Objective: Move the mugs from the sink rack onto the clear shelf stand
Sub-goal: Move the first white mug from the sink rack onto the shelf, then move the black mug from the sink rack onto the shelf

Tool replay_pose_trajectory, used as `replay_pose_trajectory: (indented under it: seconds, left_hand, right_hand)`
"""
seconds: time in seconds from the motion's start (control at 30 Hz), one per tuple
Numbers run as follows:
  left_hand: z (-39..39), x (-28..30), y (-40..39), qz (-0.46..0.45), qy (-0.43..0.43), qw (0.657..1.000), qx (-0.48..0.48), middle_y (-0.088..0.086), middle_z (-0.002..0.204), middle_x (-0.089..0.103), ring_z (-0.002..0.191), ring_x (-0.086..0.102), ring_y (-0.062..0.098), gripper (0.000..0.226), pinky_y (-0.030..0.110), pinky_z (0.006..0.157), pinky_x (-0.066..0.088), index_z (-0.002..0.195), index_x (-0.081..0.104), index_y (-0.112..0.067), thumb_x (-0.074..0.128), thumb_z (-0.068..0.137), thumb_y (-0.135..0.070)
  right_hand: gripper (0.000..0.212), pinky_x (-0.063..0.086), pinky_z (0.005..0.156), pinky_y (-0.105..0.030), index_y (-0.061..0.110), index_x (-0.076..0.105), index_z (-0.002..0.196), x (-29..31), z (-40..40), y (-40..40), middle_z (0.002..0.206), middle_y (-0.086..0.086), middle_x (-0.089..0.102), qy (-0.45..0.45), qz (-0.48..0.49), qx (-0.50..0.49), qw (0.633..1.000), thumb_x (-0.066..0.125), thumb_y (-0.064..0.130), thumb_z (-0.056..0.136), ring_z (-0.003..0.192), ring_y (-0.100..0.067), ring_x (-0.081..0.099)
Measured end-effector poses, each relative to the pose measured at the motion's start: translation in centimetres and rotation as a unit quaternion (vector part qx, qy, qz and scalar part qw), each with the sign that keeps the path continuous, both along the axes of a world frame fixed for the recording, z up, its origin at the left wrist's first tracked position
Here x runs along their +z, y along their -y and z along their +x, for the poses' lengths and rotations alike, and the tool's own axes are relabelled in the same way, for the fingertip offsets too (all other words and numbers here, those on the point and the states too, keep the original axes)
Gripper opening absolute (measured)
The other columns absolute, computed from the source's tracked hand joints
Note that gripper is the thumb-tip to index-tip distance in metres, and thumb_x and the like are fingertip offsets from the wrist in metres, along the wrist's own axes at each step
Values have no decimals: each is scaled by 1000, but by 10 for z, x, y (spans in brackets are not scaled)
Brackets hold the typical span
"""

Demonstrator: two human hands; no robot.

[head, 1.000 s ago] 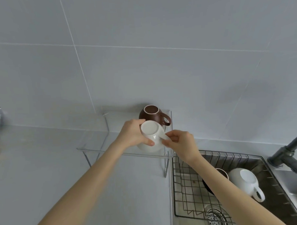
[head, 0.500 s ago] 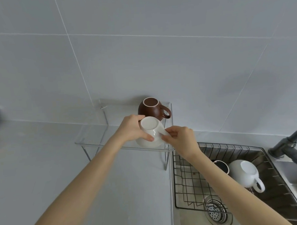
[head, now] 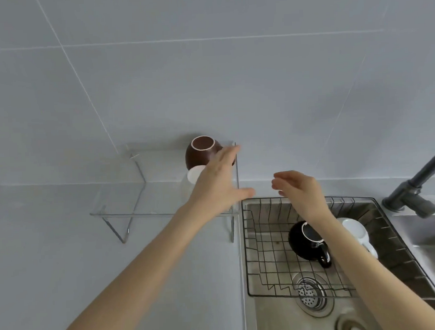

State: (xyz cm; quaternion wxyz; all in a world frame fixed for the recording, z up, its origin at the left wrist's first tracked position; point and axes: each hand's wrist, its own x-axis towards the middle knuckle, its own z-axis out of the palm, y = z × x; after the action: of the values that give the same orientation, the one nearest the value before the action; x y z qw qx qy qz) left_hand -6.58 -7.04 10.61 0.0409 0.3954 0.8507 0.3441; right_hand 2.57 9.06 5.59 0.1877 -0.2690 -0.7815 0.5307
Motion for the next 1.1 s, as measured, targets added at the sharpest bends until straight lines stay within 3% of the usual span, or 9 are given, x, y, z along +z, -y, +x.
replay_pose_trajectory:
  seconds: [0.07, 0.13, 0.2, 0.3, 0.43, 0.53, 0.67, 0.83, 1.1]
  left_hand:
    - [18, -8, -20, 32, 12, 998, -51, 0, 142, 46, 127, 44, 12, 76, 4, 99, 24, 137, 40, -16, 76, 70, -24]
    - [34, -22, -40, 25, 65, 993, -93, -2, 138, 51, 116, 46, 3, 67, -4, 93, 24, 134, 45, -17, 74, 74, -24]
    - [43, -46, -60, -4, 125, 984, -124, -1, 138, 52, 120, 48, 5, 66, 13, 104, 34, 134, 46, -18, 73, 74, -25]
    - [49, -89, -85, -78, 193, 968, -137, 3, 140, 50, 128, 47, 13, 68, 31, 108, 38, 134, 45, -18, 73, 73, -24]
    - [47, -141, -110, -167, 229, 951, -126, 4, 146, 42, 134, 40, 18, 77, 34, 109, 33, 139, 37, -17, 74, 72, -25]
    - [46, -166, -126, -215, 250, 935, -128, 5, 151, 34, 137, 34, 20, 86, 34, 111, 30, 143, 29, -16, 75, 70, -23]
    - [49, -183, -148, -217, 267, 929, -137, 6, 146, 40, 135, 36, 20, 83, 22, 99, 26, 139, 33, -11, 77, 68, -11]
    - [51, -200, -165, -225, 258, 930, -130, 3, 152, 34, 141, 29, 21, 108, 34, 115, 24, 145, 24, -15, 85, 55, -15]
    - [53, -200, -168, -195, 242, 944, -108, 3, 138, 54, 130, 45, 20, 103, 28, 107, 33, 138, 38, -15, 88, 48, -15]
  right_hand:
    - [15, 50, 95, -45, 17, 66, 97, -15, 19, -20, 90, -5, 72, 29, -3, -38, 999, 59, 18, 84, 95, -24, 66]
    - [20, 50, 86, -31, 15, 66, 102, -32, 39, -37, 90, -1, 69, 79, 21, -65, 995, 58, 20, 85, 95, -22, 64]
    - [25, 43, 67, -19, 12, 64, 109, -49, 58, -51, 93, -1, 65, 137, 43, -87, 986, 55, 20, 87, 90, -17, 59]
    - [29, 36, 58, -17, 7, 61, 114, -80, 81, -67, 107, -9, 67, 189, 38, -105, 976, 55, 17, 87, 88, -15, 53]
    - [37, 40, 76, -24, 3, 59, 115, -113, 94, -79, 110, -15, 68, 249, 12, -115, 962, 62, 21, 83, 94, -22, 57]
    - [43, 41, 76, -28, 1, 59, 112, -132, 97, -82, 98, -14, 67, 273, -17, -105, 956, 70, 24, 77, 89, -23, 57]
    - [37, 40, 68, -27, 3, 61, 98, -148, 100, -82, 83, -6, 62, 273, -31, -124, 953, 75, 25, 71, 80, -22, 58]
    - [28, 41, 58, -22, 6, 63, 88, -151, 101, -84, 74, -4, 62, 249, -40, -118, 960, 76, 24, 70, 71, -17, 58]
    - [19, 41, 57, -21, 7, 63, 84, -151, 103, -83, 75, -5, 61, 218, -37, -105, 969, 70, 22, 77, 70, -18, 56]
